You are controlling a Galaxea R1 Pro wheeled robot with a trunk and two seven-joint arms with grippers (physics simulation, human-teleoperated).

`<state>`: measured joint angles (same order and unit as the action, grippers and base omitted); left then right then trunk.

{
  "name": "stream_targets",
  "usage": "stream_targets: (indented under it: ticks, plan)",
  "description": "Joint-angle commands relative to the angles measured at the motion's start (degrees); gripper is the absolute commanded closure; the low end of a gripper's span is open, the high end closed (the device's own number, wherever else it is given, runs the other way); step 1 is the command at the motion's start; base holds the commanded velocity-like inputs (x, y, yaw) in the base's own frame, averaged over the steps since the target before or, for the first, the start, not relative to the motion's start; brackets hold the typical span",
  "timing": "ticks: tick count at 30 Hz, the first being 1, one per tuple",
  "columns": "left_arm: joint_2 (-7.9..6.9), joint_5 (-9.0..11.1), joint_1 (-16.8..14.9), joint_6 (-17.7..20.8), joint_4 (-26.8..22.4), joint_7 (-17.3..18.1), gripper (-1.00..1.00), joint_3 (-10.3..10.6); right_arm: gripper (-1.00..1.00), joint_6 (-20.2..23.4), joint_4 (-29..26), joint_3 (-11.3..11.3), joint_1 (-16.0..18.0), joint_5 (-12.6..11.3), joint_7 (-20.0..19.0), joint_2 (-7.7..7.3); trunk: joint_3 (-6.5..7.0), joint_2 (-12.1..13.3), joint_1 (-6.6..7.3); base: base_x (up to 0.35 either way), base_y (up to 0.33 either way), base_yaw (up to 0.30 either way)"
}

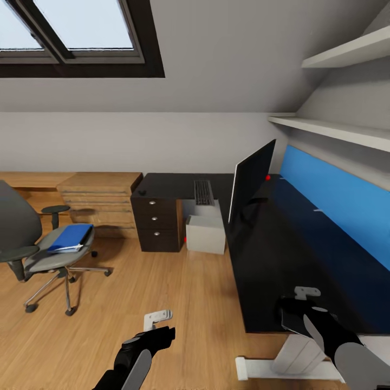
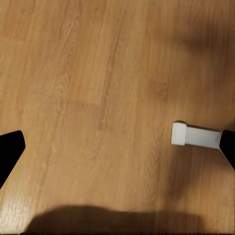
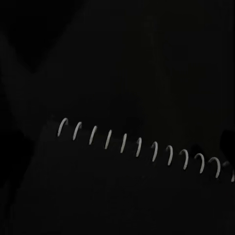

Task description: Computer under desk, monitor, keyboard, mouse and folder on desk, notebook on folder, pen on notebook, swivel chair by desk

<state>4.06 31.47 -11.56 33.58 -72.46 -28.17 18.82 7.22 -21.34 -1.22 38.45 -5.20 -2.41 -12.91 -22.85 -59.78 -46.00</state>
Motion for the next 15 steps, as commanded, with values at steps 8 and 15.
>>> stream_targets:
  ticks: [8, 15]
  plan:
    - [-0.01, 0.6, 0.0, 0.1, -0.1, -0.6, -1.0, 0.1, -1.0, 0.6, 0.3, 0.1, 0.0, -0.1, -0.2, -0.01, -0.08, 0.0, 0.01, -0.039, 0.0, 0.0]
    - [-0.01, 0.6, 0.0, 0.1, -0.1, -0.6, -1.0, 0.2, -1.0, 0.6, 0.2, 0.2, 0.0, -0.1, -0.2, -0.01, -0.08, 0.0, 0.01, -0.005, 0.0, 0.0]
